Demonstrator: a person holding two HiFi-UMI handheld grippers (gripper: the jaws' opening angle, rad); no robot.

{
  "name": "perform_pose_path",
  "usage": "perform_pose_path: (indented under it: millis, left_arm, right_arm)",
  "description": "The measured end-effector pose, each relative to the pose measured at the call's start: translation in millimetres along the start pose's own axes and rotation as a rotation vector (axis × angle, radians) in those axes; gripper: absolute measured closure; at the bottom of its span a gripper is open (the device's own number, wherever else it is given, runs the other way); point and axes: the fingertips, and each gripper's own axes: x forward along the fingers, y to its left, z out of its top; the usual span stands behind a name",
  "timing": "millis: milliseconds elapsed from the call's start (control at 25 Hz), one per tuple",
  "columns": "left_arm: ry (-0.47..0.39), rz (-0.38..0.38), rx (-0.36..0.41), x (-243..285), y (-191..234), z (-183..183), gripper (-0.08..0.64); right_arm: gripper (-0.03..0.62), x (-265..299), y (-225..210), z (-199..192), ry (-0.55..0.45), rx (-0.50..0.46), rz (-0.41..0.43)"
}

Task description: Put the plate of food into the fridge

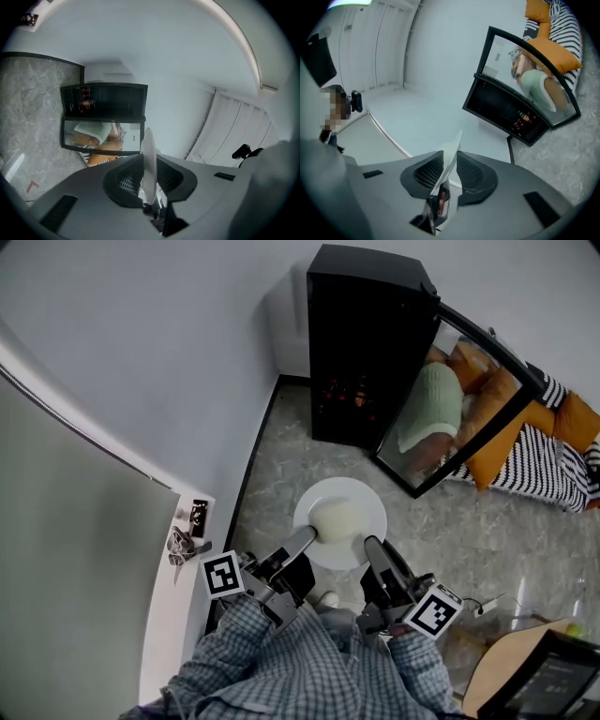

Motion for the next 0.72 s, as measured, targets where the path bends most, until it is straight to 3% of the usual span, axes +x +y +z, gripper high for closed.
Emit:
perform_pose_path:
  millis: [80, 720]
  left_arm:
    - [0.005, 0.0, -0.009, 1.3, 1.4, -1.9, 0.496]
    - [-0.014, 0.017, -0.015, -3.9, -0.7, -5.1, 0.496]
  right_arm:
    - [0.514, -1.4, -1.4, 1.3, -0.013, 0.011, -0.003]
    - [0.519, -5.3, 0.7, -1.4, -0.038, 0.01, -0.036]
